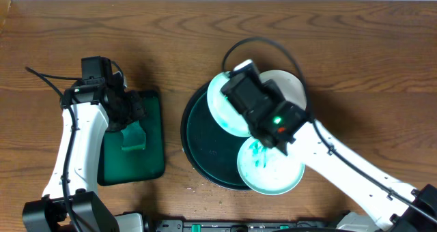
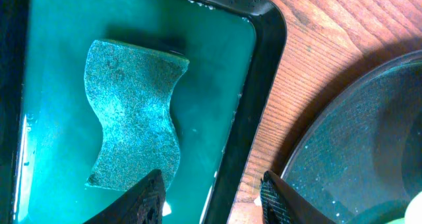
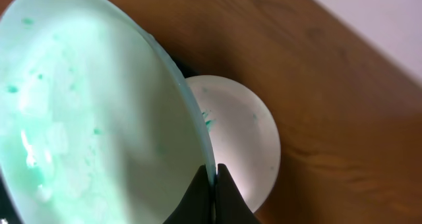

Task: Clean dirty plates on tray and stack at the side
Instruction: 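Carry the plate right off the tray with the right gripper, then lower the plate onto the table at right and release it, then grasp the green sponge with the left gripper and lift it, then reach the right gripper to the upper white plate rim and grip it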

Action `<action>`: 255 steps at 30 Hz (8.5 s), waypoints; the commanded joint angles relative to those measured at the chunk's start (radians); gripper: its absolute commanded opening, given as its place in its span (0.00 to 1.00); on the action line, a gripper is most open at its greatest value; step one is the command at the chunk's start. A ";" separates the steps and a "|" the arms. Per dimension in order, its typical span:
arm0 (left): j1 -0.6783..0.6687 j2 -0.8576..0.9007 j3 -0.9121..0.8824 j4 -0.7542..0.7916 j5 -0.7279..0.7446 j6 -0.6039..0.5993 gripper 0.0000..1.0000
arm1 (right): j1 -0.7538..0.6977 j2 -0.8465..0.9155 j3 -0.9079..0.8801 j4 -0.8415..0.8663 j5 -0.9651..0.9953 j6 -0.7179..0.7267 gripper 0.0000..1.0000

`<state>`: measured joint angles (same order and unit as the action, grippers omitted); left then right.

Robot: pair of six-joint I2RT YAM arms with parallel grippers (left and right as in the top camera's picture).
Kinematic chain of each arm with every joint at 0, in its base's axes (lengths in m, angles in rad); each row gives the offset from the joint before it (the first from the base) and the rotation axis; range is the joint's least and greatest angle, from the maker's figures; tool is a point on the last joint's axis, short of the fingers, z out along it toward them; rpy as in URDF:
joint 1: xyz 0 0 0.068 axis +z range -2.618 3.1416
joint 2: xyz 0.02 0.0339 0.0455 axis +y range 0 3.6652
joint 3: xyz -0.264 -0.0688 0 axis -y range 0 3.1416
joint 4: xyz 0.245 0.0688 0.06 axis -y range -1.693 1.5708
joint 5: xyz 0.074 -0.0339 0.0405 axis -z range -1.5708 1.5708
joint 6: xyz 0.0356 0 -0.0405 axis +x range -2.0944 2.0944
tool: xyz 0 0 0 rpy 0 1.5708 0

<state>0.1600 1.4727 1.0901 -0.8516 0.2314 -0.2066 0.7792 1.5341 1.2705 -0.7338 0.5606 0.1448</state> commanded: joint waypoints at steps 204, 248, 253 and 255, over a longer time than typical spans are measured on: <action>-0.297 -0.248 0.004 0.134 -0.800 -0.102 0.07 | -0.641 0.238 0.016 -0.274 -0.778 -0.050 0.68; -0.297 -0.251 -0.009 0.138 -0.789 -0.106 0.07 | -0.635 0.385 0.019 -0.023 -0.751 0.007 0.01; -0.297 -0.251 -0.009 0.138 -0.789 -0.106 0.07 | -0.602 0.362 0.019 -0.031 -0.752 -0.013 0.01; -0.297 -0.251 -0.009 0.138 -0.789 -0.106 0.07 | -0.583 0.344 0.019 -0.031 -0.744 -0.027 0.01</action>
<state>-0.1356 1.2312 1.0843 -0.7147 -0.5488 -0.2958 0.1566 1.9175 1.2877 -0.7624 -0.1799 0.1452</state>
